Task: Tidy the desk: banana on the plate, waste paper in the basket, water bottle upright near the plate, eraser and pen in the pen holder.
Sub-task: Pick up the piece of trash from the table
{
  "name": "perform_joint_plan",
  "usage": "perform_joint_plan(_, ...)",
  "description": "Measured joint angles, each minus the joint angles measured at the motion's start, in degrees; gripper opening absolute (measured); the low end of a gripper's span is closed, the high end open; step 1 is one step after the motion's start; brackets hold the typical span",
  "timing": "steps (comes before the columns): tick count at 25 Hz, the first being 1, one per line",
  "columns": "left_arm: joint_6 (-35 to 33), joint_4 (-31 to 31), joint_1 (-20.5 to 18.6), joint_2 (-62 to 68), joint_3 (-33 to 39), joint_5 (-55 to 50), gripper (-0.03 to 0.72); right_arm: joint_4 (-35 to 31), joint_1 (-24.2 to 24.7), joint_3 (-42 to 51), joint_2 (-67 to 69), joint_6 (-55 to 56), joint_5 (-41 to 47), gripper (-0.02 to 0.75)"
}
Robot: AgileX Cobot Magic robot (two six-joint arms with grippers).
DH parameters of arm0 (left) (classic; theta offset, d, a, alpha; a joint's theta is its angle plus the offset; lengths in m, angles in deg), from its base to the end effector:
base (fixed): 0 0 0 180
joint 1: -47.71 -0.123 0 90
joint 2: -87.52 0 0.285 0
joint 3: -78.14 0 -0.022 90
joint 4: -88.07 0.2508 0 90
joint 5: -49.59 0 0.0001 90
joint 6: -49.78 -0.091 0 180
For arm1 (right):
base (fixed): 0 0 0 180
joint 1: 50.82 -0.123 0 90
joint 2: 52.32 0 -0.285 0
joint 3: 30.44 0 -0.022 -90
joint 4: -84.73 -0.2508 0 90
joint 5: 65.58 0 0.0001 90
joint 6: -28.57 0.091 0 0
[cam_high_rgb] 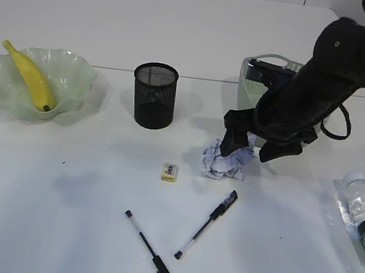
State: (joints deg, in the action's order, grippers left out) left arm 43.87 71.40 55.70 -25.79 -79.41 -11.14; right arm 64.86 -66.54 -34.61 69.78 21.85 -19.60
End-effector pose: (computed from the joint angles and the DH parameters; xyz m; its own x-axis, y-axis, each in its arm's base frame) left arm 0.1783 -0.0480 0.3351 -0.8575 0.0791 -0.5084 0.2269 0.9450 -0.2357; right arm 0.3889 0.1326 0.1824 -0.9517 -0.1385 -0.2741 -0.2144 0.9387 0.2701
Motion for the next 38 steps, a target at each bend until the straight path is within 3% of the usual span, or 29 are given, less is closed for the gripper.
perform_joint_plan(10, 0.1, 0.0, 0.0, 0.0, 0.0, 0.1, 0.382, -0.8, 0.0, -3.3, 5.4, 0.9, -1.5, 0.619)
perform_joint_plan(17, 0.1, 0.0, 0.0, 0.0, 0.0, 0.3, 0.382, -1.2, 0.0, -4.8, 6.7, 0.9, -1.8, 0.473)
perform_joint_plan(23, 0.1, 0.0, 0.0, 0.0, 0.0, 0.7, 0.382, -1.2, 0.0, -4.8, 6.7, 1.0, -1.9, 0.416)
perform_joint_plan(32, 0.1, 0.0, 0.0, 0.0, 0.0, 0.8, 0.382, -1.2, 0.0, -4.9, 6.7, 1.0, -1.9, 0.055)
perform_joint_plan(38, 0.1, 0.0, 0.0, 0.0, 0.0, 0.8, 0.382, -1.5, 0.0, -5.3, 6.7, -0.8, 0.4, 0.004)
